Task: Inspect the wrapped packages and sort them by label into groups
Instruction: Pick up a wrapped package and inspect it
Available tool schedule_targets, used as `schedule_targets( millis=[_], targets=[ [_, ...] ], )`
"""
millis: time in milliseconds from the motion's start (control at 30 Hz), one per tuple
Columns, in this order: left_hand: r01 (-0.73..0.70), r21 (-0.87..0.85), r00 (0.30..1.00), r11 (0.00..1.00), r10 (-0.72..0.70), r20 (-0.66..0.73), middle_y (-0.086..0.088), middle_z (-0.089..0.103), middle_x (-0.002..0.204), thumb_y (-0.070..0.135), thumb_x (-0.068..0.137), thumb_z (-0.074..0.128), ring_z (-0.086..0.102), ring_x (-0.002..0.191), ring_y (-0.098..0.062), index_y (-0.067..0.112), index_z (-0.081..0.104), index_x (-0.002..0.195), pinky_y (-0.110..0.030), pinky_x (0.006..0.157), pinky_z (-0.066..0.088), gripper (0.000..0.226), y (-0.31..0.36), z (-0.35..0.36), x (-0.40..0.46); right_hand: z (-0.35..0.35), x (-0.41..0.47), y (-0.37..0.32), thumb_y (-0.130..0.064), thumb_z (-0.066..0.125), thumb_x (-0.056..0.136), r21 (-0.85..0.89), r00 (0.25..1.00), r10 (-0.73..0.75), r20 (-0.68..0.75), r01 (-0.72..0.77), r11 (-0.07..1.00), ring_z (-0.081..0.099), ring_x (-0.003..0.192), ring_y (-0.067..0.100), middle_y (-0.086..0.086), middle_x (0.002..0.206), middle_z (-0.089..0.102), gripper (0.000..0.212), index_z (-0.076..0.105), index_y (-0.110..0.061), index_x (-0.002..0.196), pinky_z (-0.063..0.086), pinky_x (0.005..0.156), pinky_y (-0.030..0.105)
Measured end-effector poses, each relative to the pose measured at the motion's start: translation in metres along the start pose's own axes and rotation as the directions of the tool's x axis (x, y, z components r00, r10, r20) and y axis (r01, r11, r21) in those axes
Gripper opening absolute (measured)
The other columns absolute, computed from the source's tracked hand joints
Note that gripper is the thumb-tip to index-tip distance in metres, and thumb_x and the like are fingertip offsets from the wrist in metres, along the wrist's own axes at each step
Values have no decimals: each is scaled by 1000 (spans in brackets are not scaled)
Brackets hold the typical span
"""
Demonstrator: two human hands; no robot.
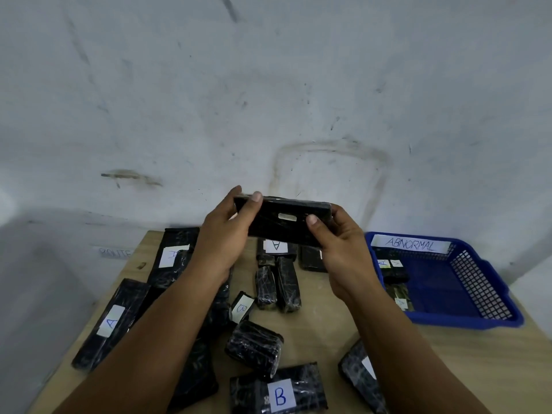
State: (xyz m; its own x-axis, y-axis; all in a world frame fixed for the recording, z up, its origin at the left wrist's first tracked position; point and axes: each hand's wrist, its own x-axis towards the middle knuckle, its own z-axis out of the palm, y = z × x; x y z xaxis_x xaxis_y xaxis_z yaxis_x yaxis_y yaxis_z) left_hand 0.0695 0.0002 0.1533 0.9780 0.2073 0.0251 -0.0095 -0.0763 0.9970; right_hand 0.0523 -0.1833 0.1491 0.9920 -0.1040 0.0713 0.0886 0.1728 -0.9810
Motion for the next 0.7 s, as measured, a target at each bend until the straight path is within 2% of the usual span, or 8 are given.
schedule_targets(
  millis=[67,133,233,333,433,500,567,700],
  targets=[
    [32,-37,999,999,-33,-19,-4,68,130,63,89,64,65,119,-25,36,64,130,-48,108,47,50,2,1,0,2,0,-1,-9,63,103,-53,1000,-17,-20,16,998,74,99,8,-2,105,78,16,72,-21,108,57,78,19],
    [11,-60,998,998,-15,-62,9,71,115,49,94,67,67,108,-13,32,68,125,-39,103,51,36,3,2,-2,5,-1,-2,-28,68,101,-138,1000,8,-29,-12,990,69,109,9,-7,114,74,16,69,-32,116,54,87,24],
    [-55,-27,995,998,52,-86,16,72,107,39,94,70,66,104,6,27,68,127,-22,91,51,35,2,5,-4,11,-5,-7,-59,62,95,-198,995,94,-17,-96,975,53,111,0,-19,122,57,49,51,-42,139,41,94,30],
    [-83,10,992,997,83,-99,24,72,101,44,91,73,63,99,16,31,69,122,-20,91,49,34,1,8,-9,14,-5,-7,-61,61,95,-202,997,44,-70,-57,978,54,113,0,-16,126,58,50,47,-44,140,41,95,31],
    [-95,40,991,995,98,-92,25,73,91,54,86,74,65,96,11,36,69,97,-23,87,48,21,3,13,-14,16,-4,-5,-54,66,96,-215,994,-23,-106,0,977,60,110,5,-11,122,65,39,53,-44,131,48,90,28],
    [-111,60,988,992,117,-105,13,75,102,65,82,72,67,107,-5,28,71,104,-34,96,51,43,0,16,-17,17,-4,-3,-56,67,94,-264,996,-47,-78,25,964,64,106,8,-7,126,66,40,53,-47,131,49,89,28],
    [-116,39,984,992,120,-135,6,75,110,66,79,73,68,112,-14,22,72,110,-40,101,51,53,-2,16,-15,18,-4,-4,-59,66,94,-289,997,-51,-56,33,957,62,116,10,-5,138,62,46,50,-50,136,47,93,28],
    [-90,-61,988,994,81,-132,5,69,129,50,81,81,62,123,-9,18,60,139,-29,103,46,69,3,16,-12,18,-7,-15,-67,52,96,-238,997,74,-20,-76,968,29,154,19,-7,169,29,61,27,-64,152,32,112,40]
  ],
)
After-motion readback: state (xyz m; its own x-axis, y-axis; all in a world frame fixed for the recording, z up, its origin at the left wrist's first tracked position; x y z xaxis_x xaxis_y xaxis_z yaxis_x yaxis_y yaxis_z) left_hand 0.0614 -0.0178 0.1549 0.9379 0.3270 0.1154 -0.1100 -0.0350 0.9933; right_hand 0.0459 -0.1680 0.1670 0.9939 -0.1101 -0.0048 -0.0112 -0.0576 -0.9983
